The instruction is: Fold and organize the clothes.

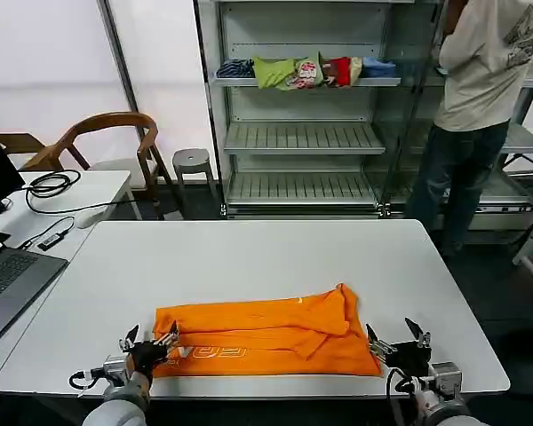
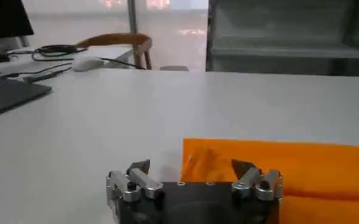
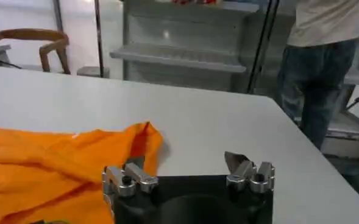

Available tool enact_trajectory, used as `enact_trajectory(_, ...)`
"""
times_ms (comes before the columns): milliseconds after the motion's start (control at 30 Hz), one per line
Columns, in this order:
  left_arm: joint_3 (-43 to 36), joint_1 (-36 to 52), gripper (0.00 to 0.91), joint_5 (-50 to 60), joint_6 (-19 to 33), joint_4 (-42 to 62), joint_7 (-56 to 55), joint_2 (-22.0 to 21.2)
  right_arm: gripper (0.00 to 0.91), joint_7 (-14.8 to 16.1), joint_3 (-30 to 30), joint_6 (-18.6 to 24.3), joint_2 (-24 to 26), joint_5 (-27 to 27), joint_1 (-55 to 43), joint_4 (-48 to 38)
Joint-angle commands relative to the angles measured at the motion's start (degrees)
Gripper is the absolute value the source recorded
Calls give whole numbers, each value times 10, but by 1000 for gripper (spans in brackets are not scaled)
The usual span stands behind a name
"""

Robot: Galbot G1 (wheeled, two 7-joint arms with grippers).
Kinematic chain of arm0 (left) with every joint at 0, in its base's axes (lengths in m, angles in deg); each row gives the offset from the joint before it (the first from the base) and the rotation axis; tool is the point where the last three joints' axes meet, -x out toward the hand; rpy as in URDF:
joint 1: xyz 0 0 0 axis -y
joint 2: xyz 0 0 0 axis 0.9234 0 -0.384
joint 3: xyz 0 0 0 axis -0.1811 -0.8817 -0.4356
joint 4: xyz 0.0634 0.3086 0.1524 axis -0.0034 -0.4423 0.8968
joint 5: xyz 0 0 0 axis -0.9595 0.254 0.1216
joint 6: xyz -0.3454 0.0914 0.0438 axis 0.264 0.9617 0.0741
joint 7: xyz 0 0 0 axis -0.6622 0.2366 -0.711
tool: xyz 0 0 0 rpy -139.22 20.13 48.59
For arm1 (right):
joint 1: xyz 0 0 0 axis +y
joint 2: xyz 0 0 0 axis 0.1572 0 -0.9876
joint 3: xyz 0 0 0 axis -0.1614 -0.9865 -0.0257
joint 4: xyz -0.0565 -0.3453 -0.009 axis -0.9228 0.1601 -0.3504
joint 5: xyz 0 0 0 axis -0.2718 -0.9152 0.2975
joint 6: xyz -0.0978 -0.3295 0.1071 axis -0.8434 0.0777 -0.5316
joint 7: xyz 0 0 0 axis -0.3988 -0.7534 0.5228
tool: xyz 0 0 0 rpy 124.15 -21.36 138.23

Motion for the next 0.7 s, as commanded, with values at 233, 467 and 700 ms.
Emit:
enact_trajectory(233, -24, 13, 453, 7, -5, 15, -25, -7, 907, 1, 5, 2, -2, -6, 4, 1)
enact_trajectory(467, -29, 6, 20, 19, -4, 11, -18, -7, 907, 1, 4, 1, -2, -6, -3, -3)
enact_trajectory(700, -28, 2, 20, 18, -3, 12, -9, -5, 907, 1, 0, 1, -6, -9, -5, -5)
